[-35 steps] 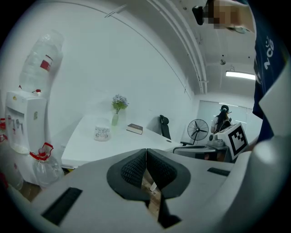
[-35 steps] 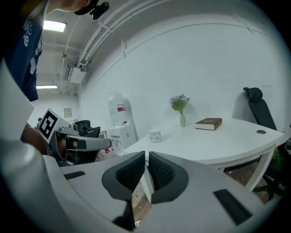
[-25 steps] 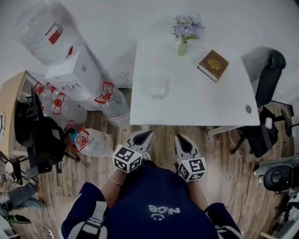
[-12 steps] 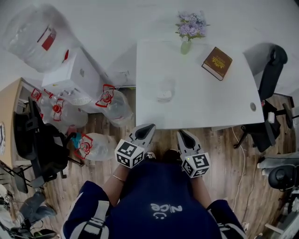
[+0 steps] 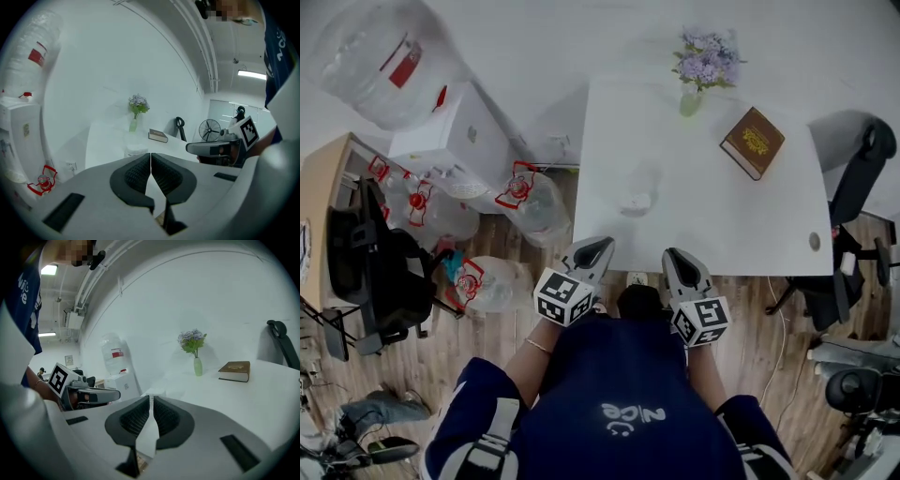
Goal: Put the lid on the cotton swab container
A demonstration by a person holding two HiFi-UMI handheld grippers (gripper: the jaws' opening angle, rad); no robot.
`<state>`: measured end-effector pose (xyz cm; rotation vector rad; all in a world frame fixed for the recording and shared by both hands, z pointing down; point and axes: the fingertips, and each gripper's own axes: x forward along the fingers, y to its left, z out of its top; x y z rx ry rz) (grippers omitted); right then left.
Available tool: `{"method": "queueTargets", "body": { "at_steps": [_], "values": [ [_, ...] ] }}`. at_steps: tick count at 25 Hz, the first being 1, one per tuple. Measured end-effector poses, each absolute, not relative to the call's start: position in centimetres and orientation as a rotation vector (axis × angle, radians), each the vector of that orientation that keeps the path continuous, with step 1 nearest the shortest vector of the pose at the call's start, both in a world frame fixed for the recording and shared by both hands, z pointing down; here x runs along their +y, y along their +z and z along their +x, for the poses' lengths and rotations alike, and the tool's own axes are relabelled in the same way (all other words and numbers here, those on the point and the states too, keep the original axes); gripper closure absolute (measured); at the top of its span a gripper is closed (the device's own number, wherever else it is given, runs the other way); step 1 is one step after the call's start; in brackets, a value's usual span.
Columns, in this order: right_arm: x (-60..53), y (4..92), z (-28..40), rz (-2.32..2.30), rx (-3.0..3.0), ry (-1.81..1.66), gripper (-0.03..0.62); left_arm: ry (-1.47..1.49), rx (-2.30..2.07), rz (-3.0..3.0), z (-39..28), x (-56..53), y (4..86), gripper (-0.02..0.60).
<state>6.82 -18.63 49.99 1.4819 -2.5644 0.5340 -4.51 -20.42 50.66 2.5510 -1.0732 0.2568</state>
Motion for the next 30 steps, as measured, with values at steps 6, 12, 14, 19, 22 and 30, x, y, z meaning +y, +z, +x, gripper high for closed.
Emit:
{"method": "queueTargets", "body": {
  "at_steps": [6,12,14,19,22,30],
  "values": [
    [-23.8,49.8,7.3,1.387,-2.618,0.524,0.537,0.327,-1.145,2.498,-4.6,-24.0,51.8,0.559],
    [-28.6,49.8,8.4,1.33,-2.648,0.552,0.537,0.45,-1.081,2.497,-3.7,-26.6,53.7,0.402],
    [-29.7,49.8,8.6,1.309,-2.657,0.549,0.537,0.482,-1.045,2.514,-3.3,-27.4,54.4,0.374],
    [-31.9,49.6,9.1,1.224,-2.683,0.562,0.537,0.639,-0.904,2.586,-1.5,-29.0,56.5,0.283],
    [-33.1,49.8,9.2,1.158,-2.687,0.574,0.537,0.761,-0.883,2.642,-1.0,-30.5,57.8,0.278],
    [-36.6,50.5,8.8,1.042,-2.673,0.626,0.537,0.859,-0.758,2.618,0.3,-31.9,59.5,0.28]
  ]
}}
